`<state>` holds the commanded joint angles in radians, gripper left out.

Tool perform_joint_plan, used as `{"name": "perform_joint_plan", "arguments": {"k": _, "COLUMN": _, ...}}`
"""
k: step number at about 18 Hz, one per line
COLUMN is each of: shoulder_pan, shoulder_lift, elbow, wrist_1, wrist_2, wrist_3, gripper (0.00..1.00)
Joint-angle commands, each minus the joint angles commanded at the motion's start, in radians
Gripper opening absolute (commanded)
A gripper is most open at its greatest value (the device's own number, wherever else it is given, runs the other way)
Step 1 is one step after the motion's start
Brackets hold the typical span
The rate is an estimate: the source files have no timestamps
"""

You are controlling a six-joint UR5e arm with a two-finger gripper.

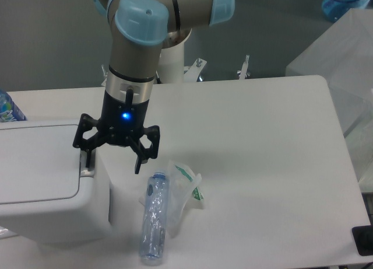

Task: Open the trash can
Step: 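Hold the gripper at the lid edge as the lid swings open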

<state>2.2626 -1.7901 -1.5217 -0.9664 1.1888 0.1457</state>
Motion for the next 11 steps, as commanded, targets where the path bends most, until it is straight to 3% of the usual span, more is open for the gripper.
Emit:
{"name": "perform_joint_plan", "arguments": {"k": 7, "shoulder_pan": 0.0, "shoulder_lift": -0.002, "elbow": 0.014, "wrist_1": 0.0, "wrist_2": -0.002, "wrist_3": 0.0, "gripper": 1.0}}
{"name": "perform_joint_plan", "arguments": {"k": 11, "shoulder_pan": 0.005, "shoulder_lift": 0.001, "elbow": 0.087, "wrist_1": 0.003, "wrist_2": 0.018, "wrist_3": 0.053, "gripper": 1.0}}
